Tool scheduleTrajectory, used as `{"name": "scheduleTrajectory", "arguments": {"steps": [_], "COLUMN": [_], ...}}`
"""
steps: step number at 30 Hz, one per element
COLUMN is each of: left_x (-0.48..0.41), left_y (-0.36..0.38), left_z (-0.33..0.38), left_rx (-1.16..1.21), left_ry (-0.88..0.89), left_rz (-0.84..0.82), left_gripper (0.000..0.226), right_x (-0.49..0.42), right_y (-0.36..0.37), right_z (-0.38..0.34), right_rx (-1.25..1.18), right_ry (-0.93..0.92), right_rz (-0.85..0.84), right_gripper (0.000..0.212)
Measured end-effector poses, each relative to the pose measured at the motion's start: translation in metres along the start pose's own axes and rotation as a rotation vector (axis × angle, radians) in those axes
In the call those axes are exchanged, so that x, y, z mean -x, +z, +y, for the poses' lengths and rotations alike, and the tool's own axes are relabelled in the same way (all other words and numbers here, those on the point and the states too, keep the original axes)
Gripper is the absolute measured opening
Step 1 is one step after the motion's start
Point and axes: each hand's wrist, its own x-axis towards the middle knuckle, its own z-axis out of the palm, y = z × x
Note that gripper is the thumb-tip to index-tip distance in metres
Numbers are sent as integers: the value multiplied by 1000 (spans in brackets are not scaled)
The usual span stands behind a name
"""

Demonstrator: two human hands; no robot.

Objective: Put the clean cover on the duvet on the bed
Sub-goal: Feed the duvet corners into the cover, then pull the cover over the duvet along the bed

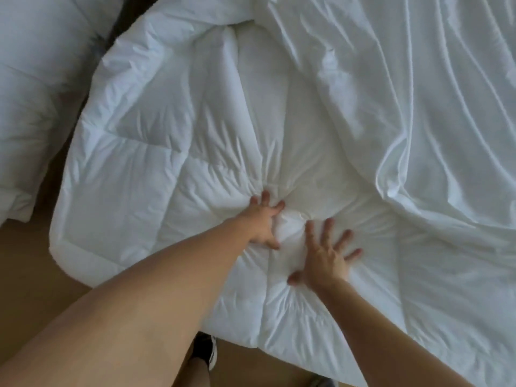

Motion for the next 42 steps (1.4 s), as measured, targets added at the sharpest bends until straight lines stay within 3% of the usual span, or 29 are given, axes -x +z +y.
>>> {"name": "scheduleTrajectory", "arguments": {"steps": [2,4,5,8,10,14,17,22,24,27,33,42], "left_x": [17,51,72,152,208,310,378,467,490,514,542,519], "left_y": [-12,-21,-27,-61,-90,-153,-192,-210,-203,-185,-158,-251], "left_z": [2,-3,-12,-69,-119,-199,-237,-276,-292,-319,-387,-525], "left_rx": [112,412,595,1045,1157,1112,1049,1028,1012,1021,1033,876], "left_ry": [75,158,184,185,165,197,273,447,490,545,545,620], "left_rz": [-1,37,54,155,217,299,451,655,666,671,565,569], "left_gripper": [107,77,60,24,14,14,14,25,30,30,29,26], "right_x": [-5,11,27,110,173,292,352,410,426,444,478,445], "right_y": [-24,-52,-65,-111,-127,-139,-155,-185,-187,-176,-138,-173], "right_z": [-6,-13,-17,-51,-81,-152,-191,-239,-257,-284,-353,-488], "right_rx": [-36,-144,-326,-1214,-1511,-1775,-1854,-1902,-1890,-1849,-1815,-1864], "right_ry": [49,65,68,85,75,27,16,-111,-160,-209,-120,-63], "right_rz": [-65,-59,-33,79,155,278,417,644,674,668,637,802], "right_gripper": [138,120,107,72,60,37,24,26,17,19,15,13]}}
